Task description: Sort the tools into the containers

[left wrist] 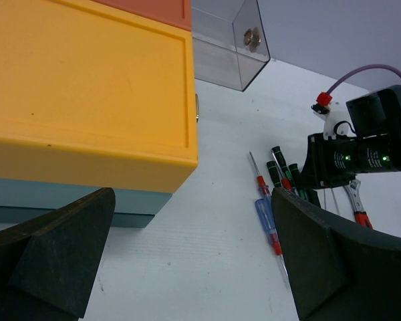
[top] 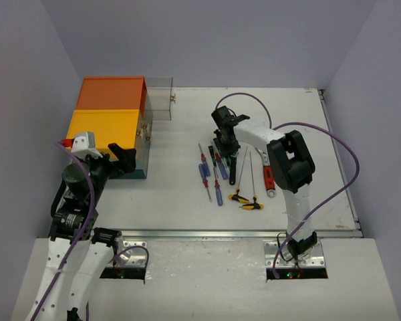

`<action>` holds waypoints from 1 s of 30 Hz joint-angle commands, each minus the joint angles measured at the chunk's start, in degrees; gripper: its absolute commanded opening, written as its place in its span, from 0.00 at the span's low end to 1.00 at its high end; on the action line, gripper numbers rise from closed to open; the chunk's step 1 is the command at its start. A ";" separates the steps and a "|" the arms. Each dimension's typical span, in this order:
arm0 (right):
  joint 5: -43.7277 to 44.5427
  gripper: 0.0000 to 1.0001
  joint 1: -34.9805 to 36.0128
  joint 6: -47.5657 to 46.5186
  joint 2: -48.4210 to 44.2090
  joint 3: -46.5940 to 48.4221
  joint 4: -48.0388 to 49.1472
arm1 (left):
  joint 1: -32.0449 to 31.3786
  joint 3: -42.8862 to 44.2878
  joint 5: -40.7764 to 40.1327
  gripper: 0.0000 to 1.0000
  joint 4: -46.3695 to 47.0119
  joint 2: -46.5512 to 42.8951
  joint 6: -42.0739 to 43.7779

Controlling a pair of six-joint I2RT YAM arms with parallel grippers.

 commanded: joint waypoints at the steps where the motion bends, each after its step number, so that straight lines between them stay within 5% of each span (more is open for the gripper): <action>1: -1.75 0.24 -0.12 0.65 3.49 1.36 0.89 | -0.46 -0.34 0.52 1.00 2.65 -0.10 -0.20; 7: -0.72 0.23 0.32 0.84 3.17 0.10 1.95 | -0.46 -0.43 0.88 1.00 2.68 0.02 -0.20; 12: 0.82 0.04 0.30 1.13 2.96 1.05 0.55 | -0.46 -0.43 0.81 1.00 2.75 -0.09 -0.20; 22: 3.24 0.00 0.58 -0.17 -12.69 3.51 0.25 | -0.46 -0.43 0.70 1.00 2.80 0.02 -0.20; 30: -11.65 0.00 1.20 -2.50 -18.56 9.27 19.73 | -0.46 -0.43 0.61 1.00 2.77 0.54 -0.29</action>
